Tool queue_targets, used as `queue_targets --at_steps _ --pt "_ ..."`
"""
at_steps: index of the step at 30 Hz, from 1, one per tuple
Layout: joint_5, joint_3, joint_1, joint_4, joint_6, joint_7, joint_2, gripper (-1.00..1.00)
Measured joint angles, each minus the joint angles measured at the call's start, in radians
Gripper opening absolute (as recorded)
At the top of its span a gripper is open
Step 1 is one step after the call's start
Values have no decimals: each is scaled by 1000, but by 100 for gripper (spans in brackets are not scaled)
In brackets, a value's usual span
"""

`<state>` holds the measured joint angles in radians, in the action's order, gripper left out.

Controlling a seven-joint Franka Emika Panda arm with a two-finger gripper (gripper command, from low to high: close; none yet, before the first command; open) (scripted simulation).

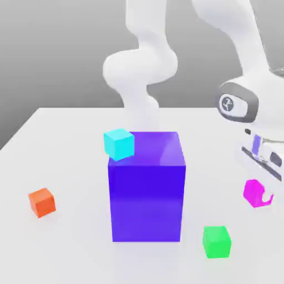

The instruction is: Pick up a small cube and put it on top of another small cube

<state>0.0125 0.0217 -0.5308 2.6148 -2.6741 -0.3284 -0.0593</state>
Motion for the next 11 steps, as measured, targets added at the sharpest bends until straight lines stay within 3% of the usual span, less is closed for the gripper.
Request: queue_targets --at_steps 3,7,8,11 --pt "-18 26 71 -8 7 0 -2 -100" --pt "-36 19 77 -16 -105 -10 -122 -100" --pt "-39 20 75 -17 -129 -12 -148 100" --pt "-39 20 75 -17 -129 -12 -148 100"
